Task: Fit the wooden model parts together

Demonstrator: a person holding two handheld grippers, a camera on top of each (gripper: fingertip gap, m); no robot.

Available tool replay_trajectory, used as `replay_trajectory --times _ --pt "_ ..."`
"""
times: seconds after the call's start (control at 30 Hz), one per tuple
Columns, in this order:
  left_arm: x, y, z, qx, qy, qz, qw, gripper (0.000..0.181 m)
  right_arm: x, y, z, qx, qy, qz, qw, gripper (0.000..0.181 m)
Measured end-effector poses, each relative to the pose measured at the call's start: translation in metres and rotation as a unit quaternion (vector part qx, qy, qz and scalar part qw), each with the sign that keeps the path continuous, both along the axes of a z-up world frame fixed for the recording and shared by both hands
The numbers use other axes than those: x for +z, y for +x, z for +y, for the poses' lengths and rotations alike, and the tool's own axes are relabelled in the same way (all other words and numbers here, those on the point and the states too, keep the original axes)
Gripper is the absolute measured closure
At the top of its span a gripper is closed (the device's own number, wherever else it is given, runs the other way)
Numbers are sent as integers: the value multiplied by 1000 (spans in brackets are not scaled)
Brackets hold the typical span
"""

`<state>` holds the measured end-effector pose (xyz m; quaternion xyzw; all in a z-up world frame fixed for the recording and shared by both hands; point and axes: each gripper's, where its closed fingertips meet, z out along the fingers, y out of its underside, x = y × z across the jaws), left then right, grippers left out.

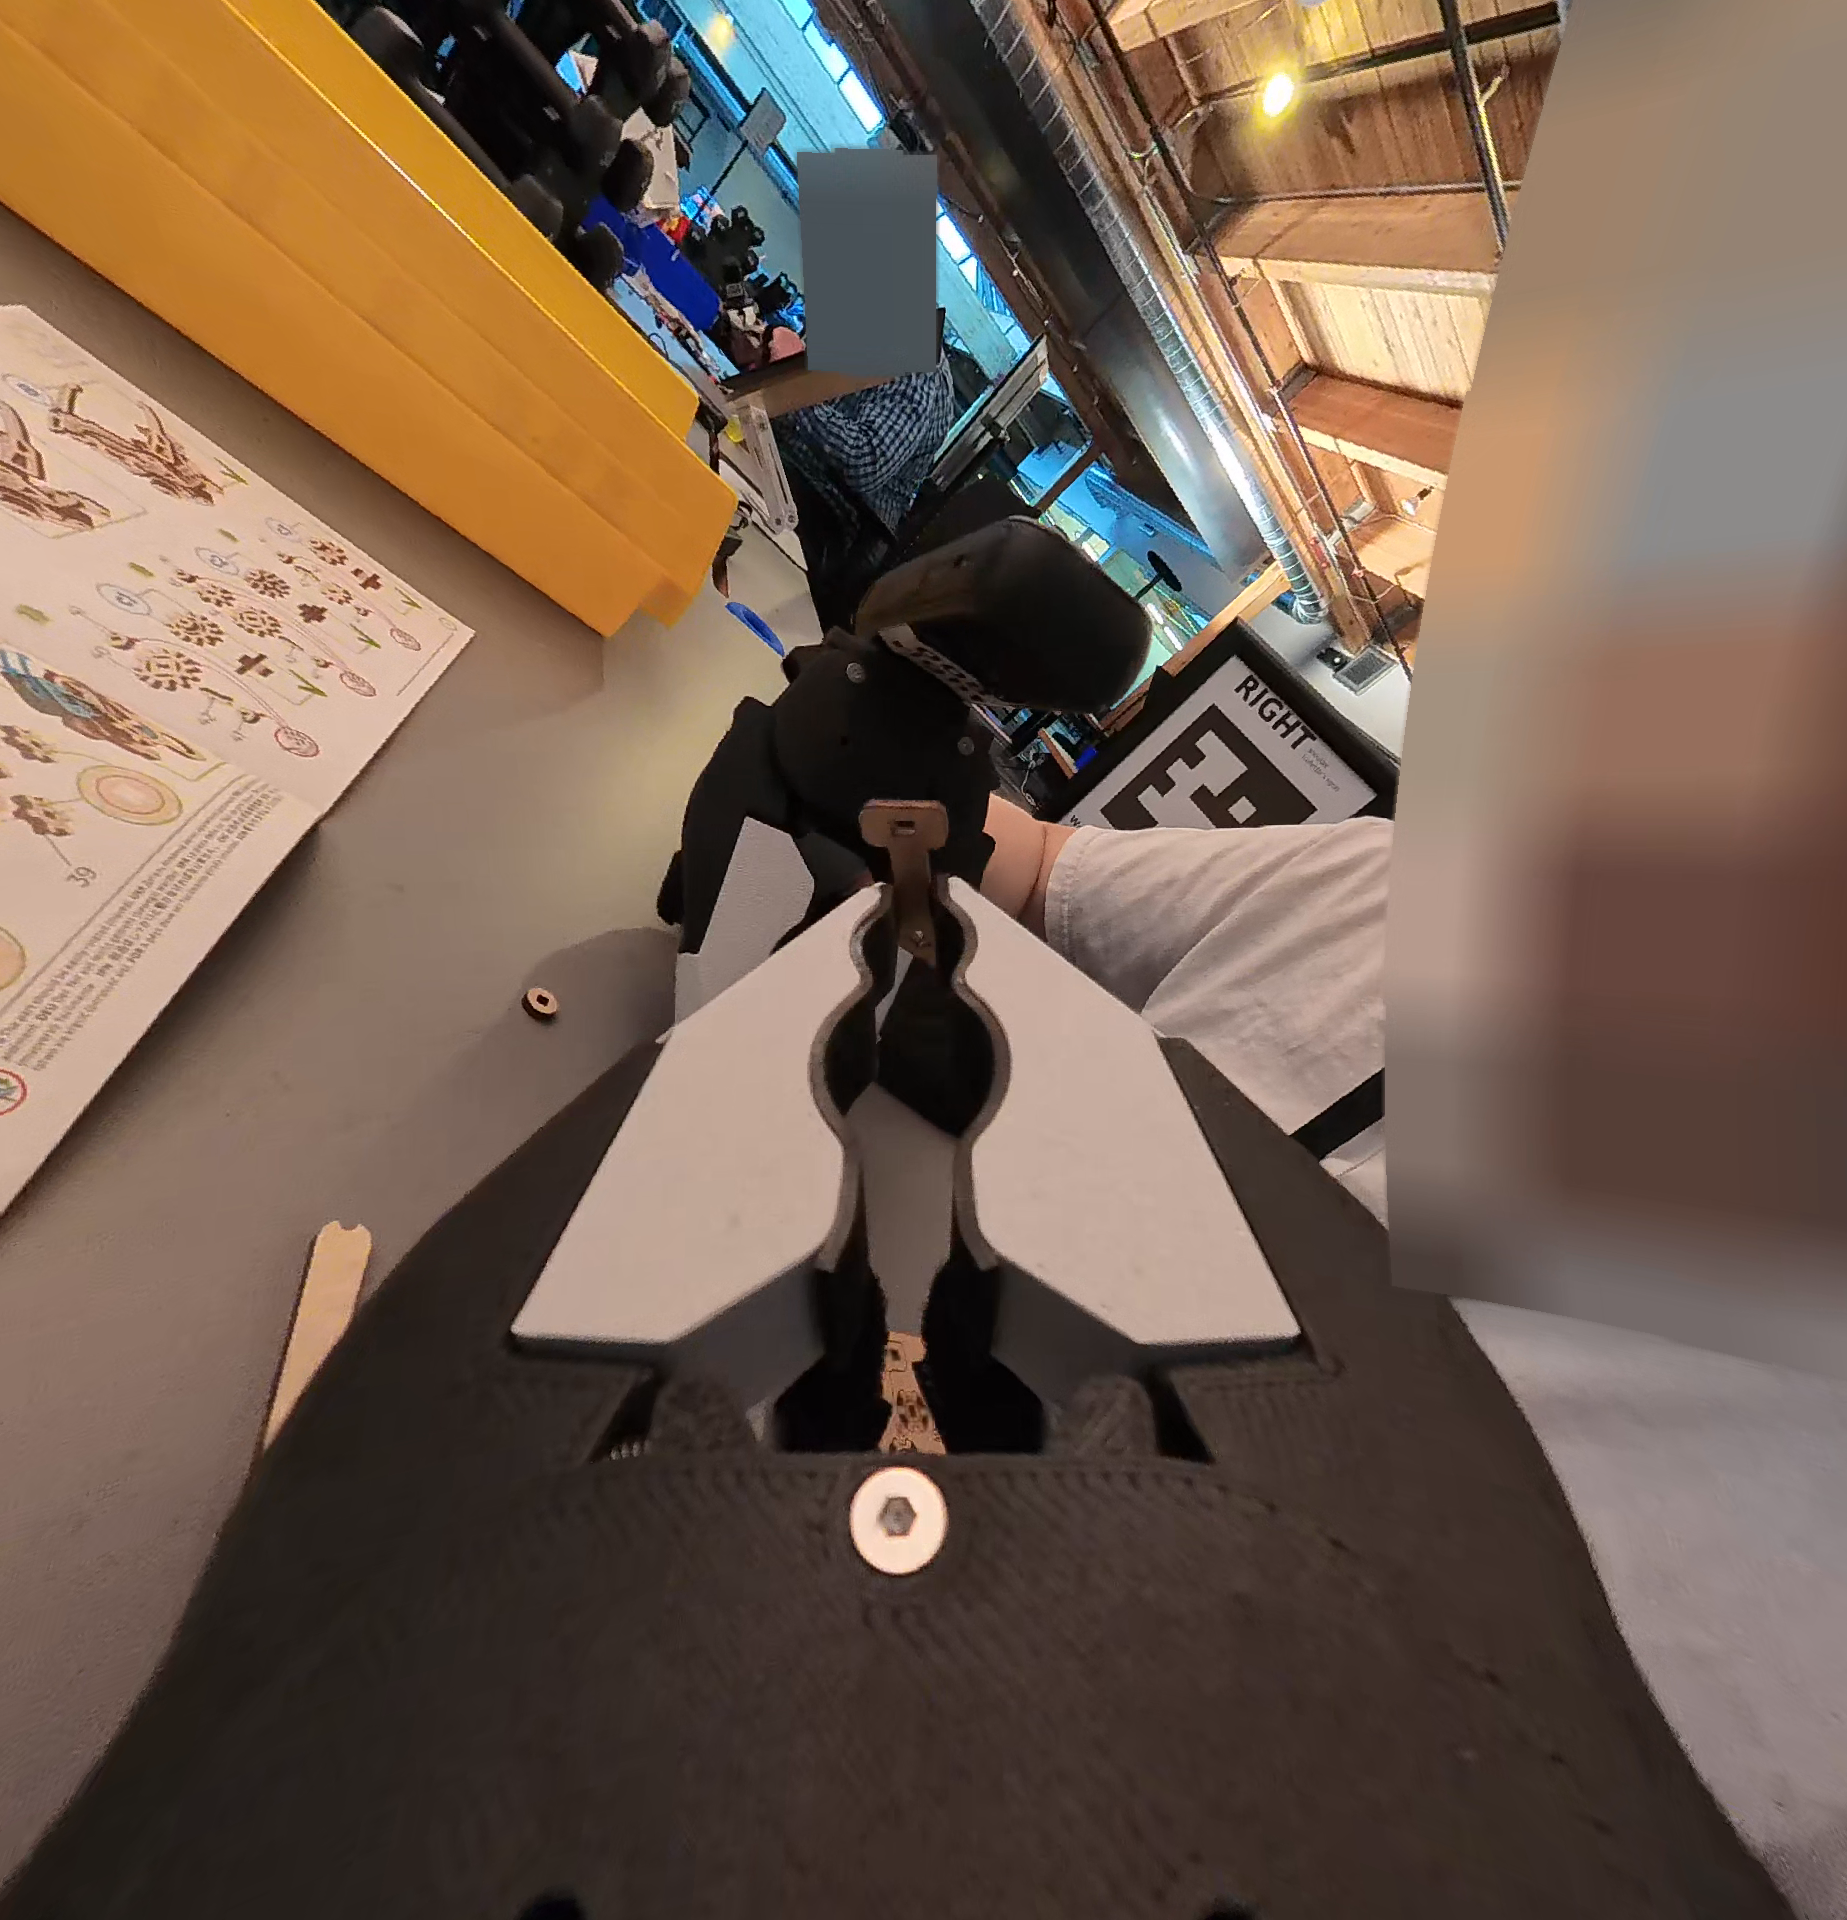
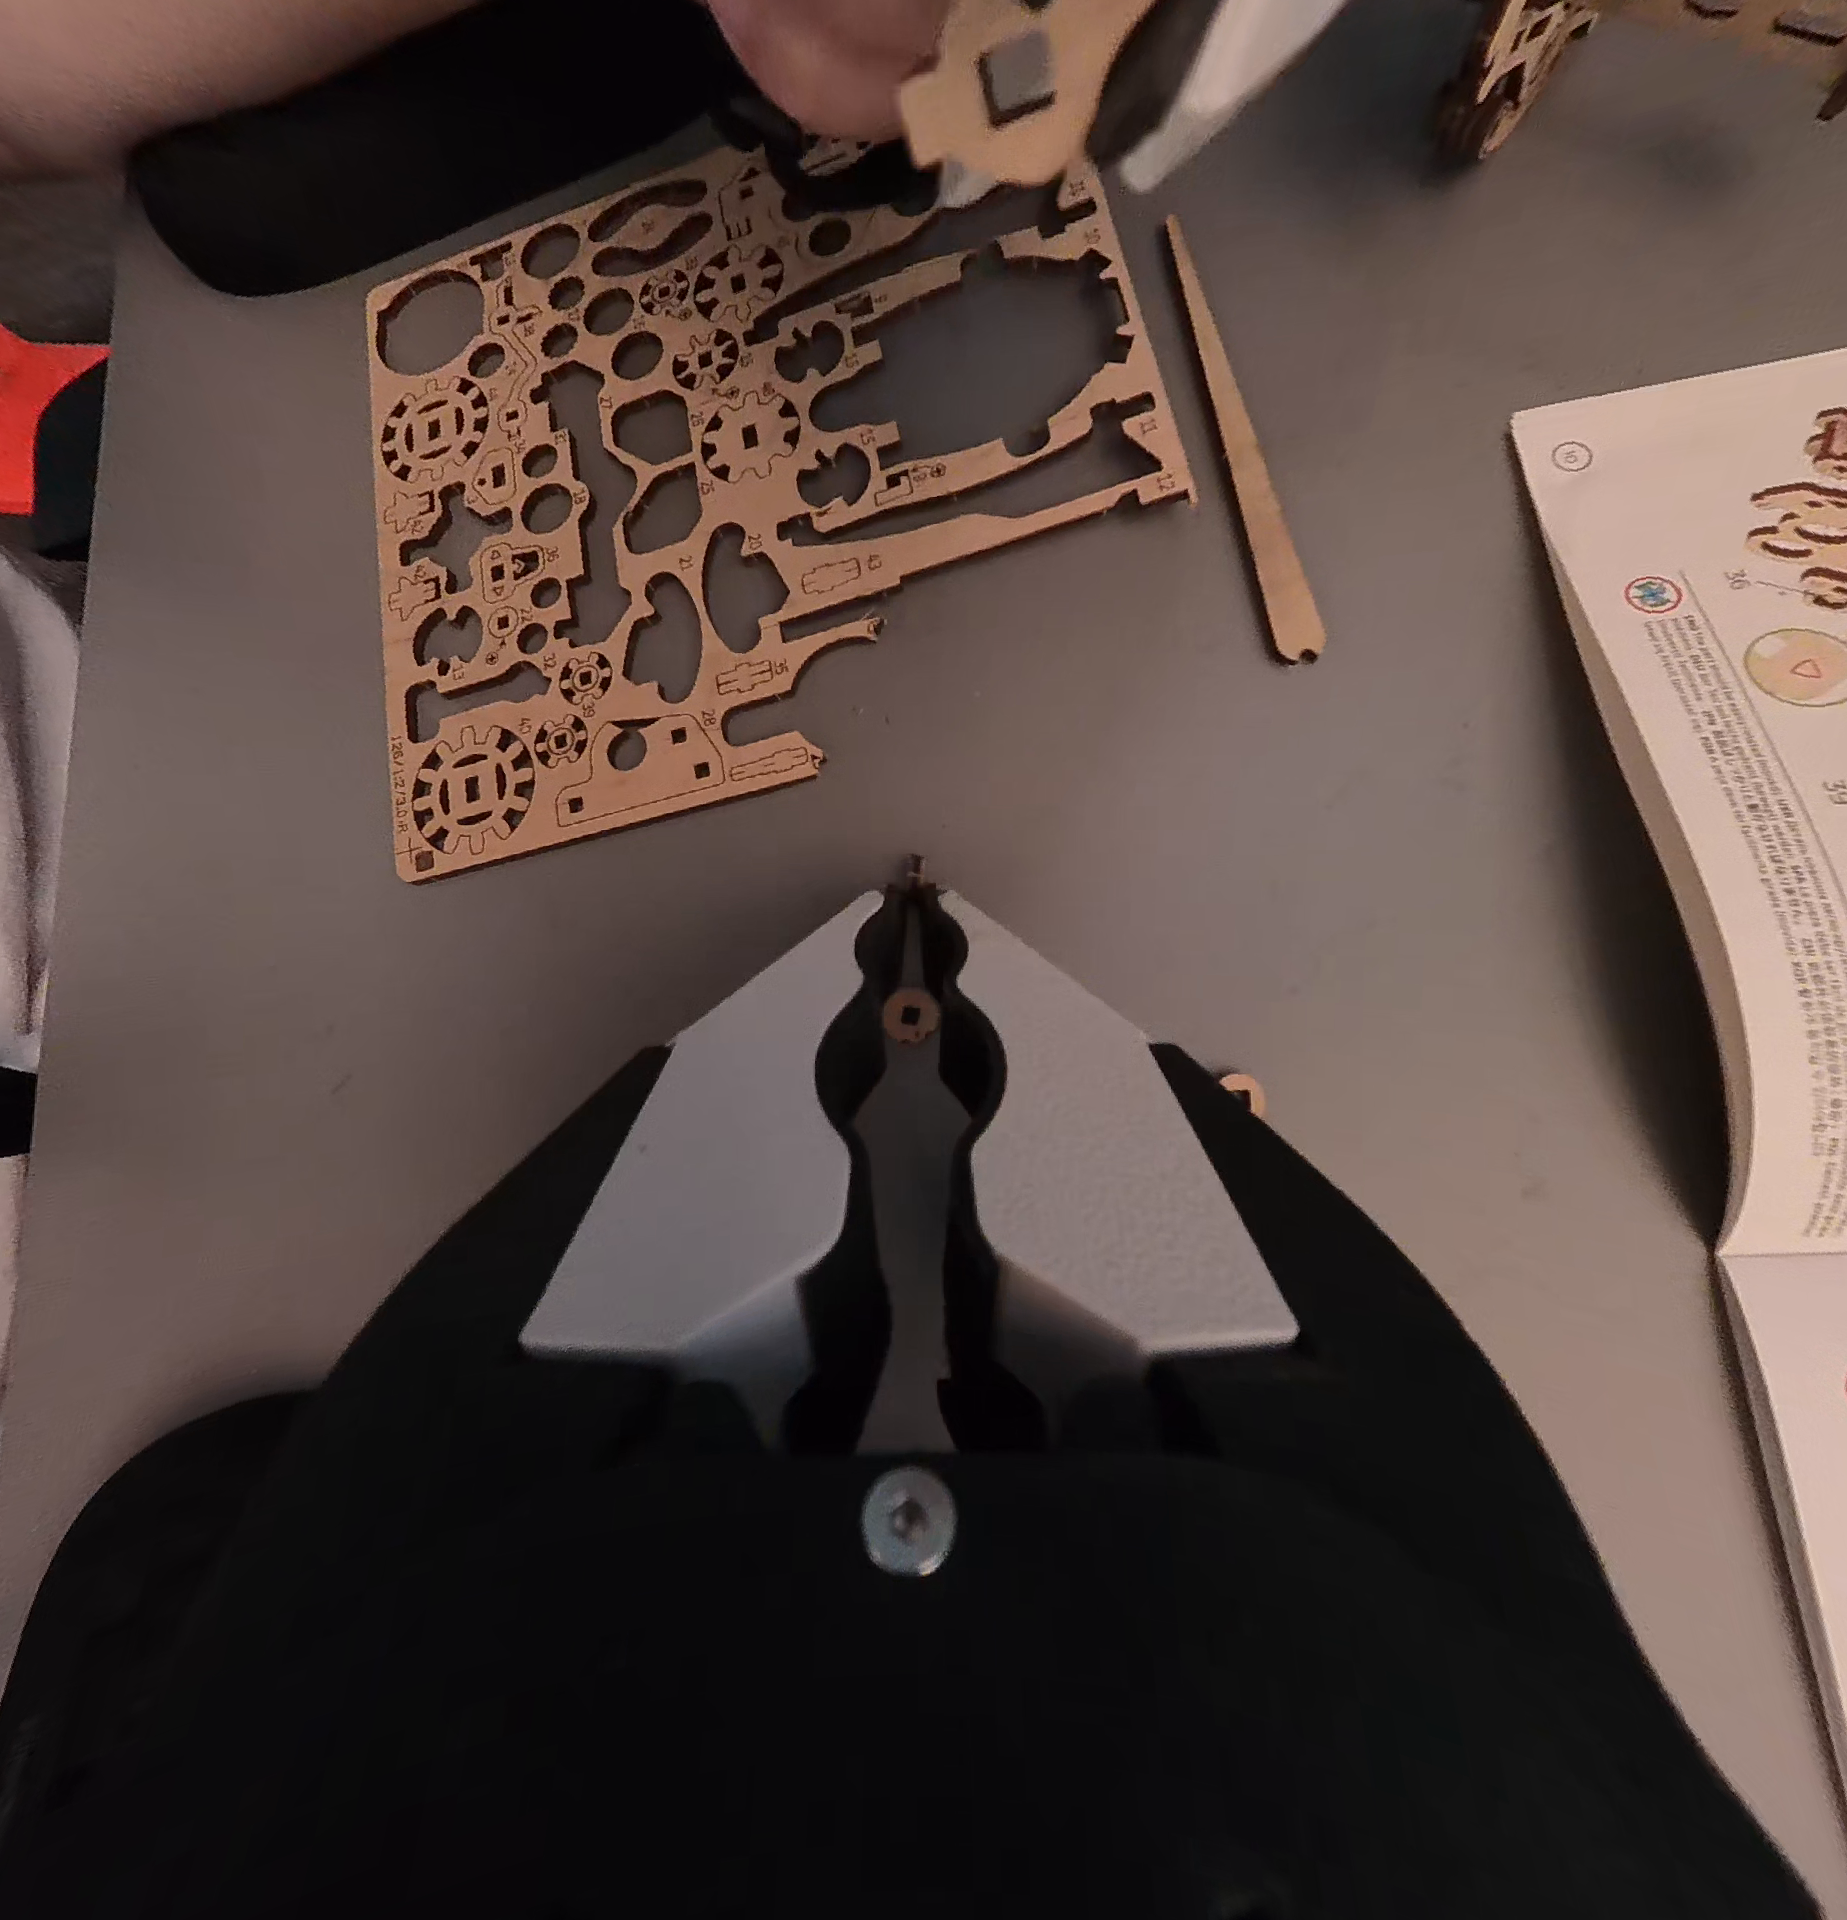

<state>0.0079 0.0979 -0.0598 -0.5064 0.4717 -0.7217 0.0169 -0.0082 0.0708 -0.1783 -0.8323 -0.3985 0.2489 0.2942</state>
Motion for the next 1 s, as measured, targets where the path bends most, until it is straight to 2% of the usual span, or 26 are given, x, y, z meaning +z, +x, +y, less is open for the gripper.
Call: replay_trajectory --times 0.03,0.1,0.2,0.4,0.53,0.73,0.83,1.0 --pt "0 0 0 0 3 -1 1000 178 0 0 0 1 0 0 1000 181" --pt "1 0 1 1 2 -7 1000 178 4 0 -1 2 -5 15 1000 181" --pt "7 -2 0 -3 -4 -24 1000 177 22 -1 -1 -13 -37 93 995 181" --pt "14 -5 -1 -12 -19 -43 999 177 56 13 8 -59 -108 248 961 181" --pt "21 -6 0 0 -4 -74 997 178 53 22 13 -75 -123 264 954 181" --pt "28 -13 10 50 137 -112 983 177 36 21 14 -75 -144 249 955 181" --pt "27 -23 3 23 181 -124 975 177 35 20 12 -70 -152 251 953 181" --pt "29 -34 -9 -31 162 -145 975 177 33 20 11 -66 -158 251 953 181"
